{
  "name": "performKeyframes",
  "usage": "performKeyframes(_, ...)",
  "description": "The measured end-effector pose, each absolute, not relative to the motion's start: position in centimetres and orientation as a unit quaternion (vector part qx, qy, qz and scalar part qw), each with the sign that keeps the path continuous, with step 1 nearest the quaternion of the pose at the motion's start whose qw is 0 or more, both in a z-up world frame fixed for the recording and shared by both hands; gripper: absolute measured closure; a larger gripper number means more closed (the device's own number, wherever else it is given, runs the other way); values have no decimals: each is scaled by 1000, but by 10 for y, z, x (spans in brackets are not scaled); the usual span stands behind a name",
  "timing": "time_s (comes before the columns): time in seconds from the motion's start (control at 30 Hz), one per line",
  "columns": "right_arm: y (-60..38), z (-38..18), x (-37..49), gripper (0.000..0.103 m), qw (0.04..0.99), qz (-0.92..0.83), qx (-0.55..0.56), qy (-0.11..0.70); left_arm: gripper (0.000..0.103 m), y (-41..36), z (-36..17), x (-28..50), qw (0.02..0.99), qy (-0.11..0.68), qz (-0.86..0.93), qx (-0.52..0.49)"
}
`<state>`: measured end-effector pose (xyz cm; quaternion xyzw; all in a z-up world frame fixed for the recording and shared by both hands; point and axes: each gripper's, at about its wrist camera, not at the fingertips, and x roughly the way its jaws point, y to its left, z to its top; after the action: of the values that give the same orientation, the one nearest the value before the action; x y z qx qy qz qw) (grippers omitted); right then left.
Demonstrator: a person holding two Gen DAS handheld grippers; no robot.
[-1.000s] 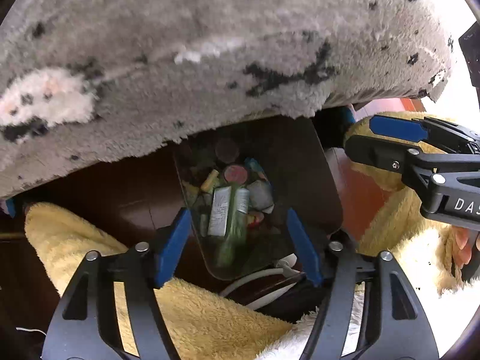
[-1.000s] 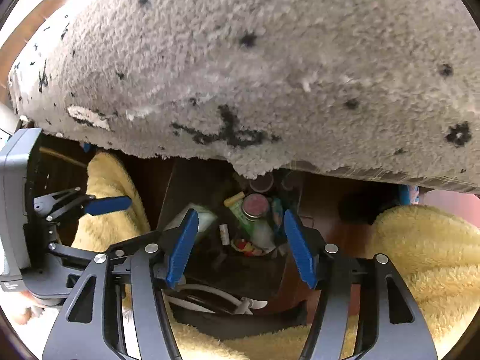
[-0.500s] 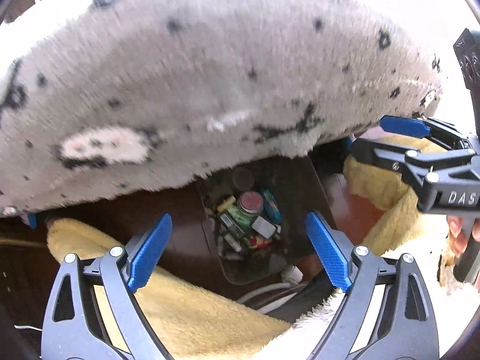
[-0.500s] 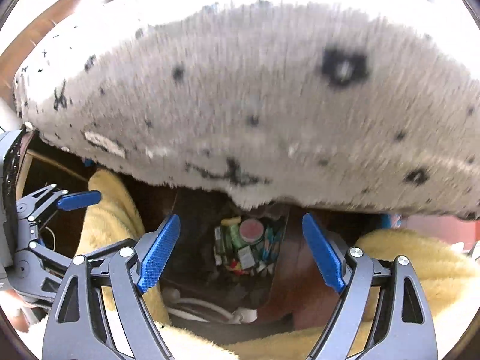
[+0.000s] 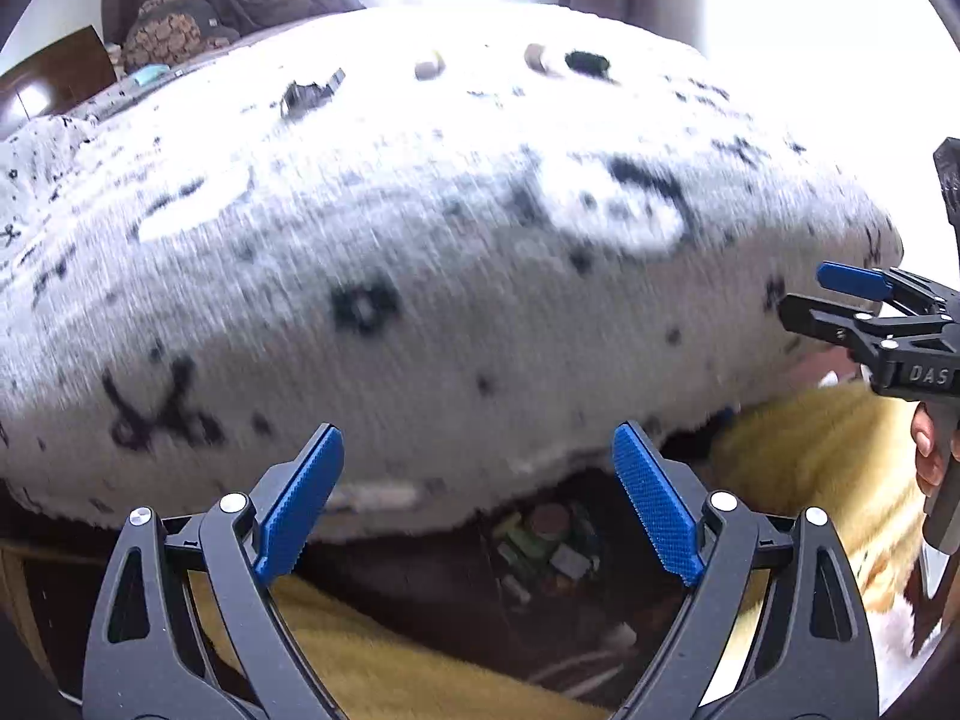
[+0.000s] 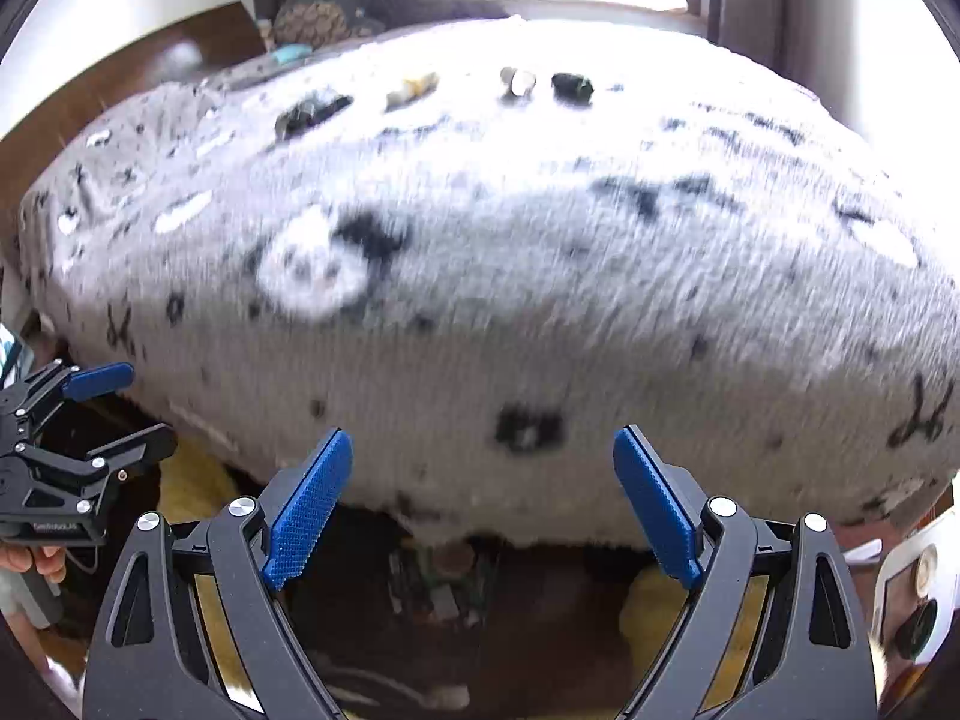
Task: Collect trash
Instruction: 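Grasp the black box with the left gripper while the right gripper grasps the black spool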
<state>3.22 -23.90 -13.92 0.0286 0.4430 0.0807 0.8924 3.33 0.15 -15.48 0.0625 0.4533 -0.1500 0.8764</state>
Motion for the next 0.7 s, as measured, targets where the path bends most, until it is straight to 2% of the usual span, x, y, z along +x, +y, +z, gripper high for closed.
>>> performKeyframes(0.33, -250, -109, 101, 14, 912, 60, 31, 404, 17, 1, -135, 97, 893, 424, -135, 73)
performKeyframes(0.7, -272, -105, 210, 14, 918, 25, 43, 394, 18, 21, -117, 217, 905, 409, -85, 79)
